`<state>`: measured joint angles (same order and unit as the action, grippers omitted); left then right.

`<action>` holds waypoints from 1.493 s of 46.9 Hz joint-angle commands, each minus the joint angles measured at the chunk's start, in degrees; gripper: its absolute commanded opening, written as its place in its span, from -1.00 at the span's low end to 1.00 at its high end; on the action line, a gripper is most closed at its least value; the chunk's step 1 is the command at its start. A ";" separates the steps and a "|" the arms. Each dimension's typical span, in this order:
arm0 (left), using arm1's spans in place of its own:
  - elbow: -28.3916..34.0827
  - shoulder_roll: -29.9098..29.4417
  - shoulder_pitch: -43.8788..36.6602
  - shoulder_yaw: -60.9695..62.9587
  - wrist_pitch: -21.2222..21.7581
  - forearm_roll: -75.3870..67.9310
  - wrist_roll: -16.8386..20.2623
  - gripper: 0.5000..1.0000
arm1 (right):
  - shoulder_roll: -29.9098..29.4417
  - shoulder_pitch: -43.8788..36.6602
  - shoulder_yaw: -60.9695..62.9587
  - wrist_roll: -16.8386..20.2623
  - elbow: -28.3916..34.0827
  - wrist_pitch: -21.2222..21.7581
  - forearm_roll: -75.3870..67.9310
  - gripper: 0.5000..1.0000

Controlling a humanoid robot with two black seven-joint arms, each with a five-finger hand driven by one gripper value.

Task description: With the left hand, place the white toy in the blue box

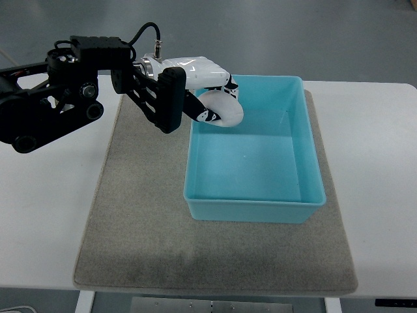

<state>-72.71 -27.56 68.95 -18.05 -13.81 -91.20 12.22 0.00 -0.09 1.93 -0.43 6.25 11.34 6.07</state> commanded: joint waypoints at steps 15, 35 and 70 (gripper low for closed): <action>0.11 1.90 -5.23 -0.05 0.10 1.46 0.00 0.99 | 0.00 0.01 0.00 -0.01 -0.01 0.00 0.00 0.74; 1.86 -0.30 -4.70 -1.37 0.10 31.94 -0.96 0.99 | 0.00 0.01 0.00 -0.01 -0.01 0.00 0.00 0.74; 25.42 -6.45 -6.63 -6.56 -21.19 82.22 -3.78 0.99 | 0.00 0.01 0.00 -0.01 -0.01 0.00 0.00 0.74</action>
<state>-48.79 -34.06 62.43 -24.69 -34.32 -11.73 8.57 0.00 -0.09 1.93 -0.44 6.24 11.34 6.06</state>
